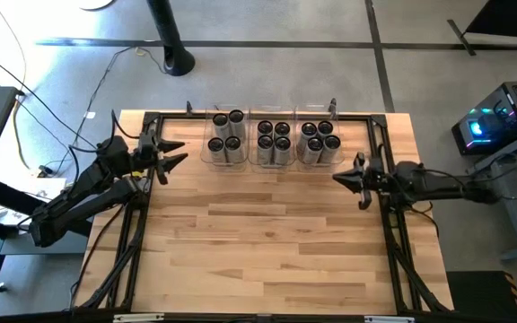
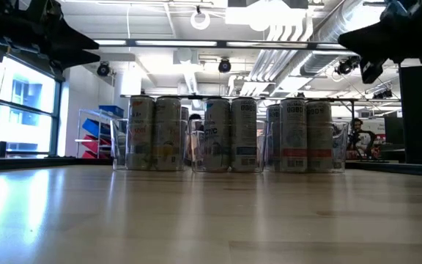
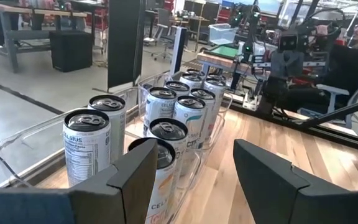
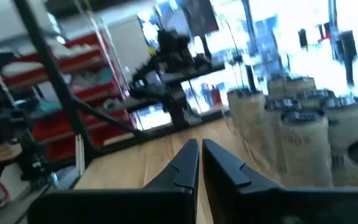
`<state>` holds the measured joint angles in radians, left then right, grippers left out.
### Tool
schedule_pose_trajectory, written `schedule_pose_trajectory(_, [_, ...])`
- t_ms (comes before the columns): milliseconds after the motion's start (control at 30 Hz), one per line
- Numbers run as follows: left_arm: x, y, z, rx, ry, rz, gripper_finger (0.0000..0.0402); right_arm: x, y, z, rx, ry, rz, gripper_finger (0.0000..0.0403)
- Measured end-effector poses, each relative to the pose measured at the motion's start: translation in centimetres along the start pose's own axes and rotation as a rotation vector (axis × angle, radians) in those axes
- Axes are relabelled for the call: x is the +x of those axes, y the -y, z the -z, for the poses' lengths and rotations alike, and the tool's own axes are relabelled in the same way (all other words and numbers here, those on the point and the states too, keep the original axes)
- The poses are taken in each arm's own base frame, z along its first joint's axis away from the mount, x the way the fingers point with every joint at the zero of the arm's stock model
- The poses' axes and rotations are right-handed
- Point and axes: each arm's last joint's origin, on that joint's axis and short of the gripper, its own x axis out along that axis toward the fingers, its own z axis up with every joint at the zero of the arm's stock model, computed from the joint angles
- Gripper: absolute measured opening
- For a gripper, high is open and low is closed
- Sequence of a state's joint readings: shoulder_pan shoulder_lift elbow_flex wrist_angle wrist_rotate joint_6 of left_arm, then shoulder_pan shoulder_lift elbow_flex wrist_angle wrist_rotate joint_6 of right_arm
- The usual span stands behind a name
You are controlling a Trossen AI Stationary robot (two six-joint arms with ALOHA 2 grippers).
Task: Sort soda cans
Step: Return to Home Position
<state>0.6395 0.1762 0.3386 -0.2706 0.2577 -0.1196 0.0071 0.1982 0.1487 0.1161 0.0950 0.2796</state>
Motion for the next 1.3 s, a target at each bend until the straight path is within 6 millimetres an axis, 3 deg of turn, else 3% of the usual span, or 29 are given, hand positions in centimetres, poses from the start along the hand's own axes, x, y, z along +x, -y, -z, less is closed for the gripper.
schedule_pose_trajectory(200, [0.0, 0.1, -0.1, 0.033, 0.005, 0.011, 0.0204, -0.4, 0.5, 2.5, -0.055, 0.08, -0.119, 0.0016])
schedule_pose_trajectory(433, [0.8, 0.5, 1.1, 0.029, 0.138, 0.109, 0.0204, -0.7, 0.3, 2.5, -0.08, 0.068, -0.169, 0.0016])
schedule_pose_trajectory(700, [1.8, 1.3, 5.6, -0.004, 0.237, 0.251, 0.0196, -0.5, 1.0, 3.3, -0.044, 0.017, 0.008, 0.0016])
schedule_pose_trajectory(867, [1.7, 2.0, 5.8, 0.059, 0.233, 0.214, 0.0185, -0.6, 1.2, 3.9, -0.04, -0.049, 0.033, 0.0016])
schedule_pose_trajectory(1067, [1.6, 3.0, 6.0, 0.142, 0.239, 0.294, 0.0182, -0.6, 1.4, 4.4, -0.045, -0.101, 0.044, 0.0016])
schedule_pose_trajectory(1300, [1.7, 3.2, 7.0, 0.075, 0.121, 0.327, 0.0182, -0.6, 1.4, 4.4, -0.045, -0.101, 0.044, 0.0016])
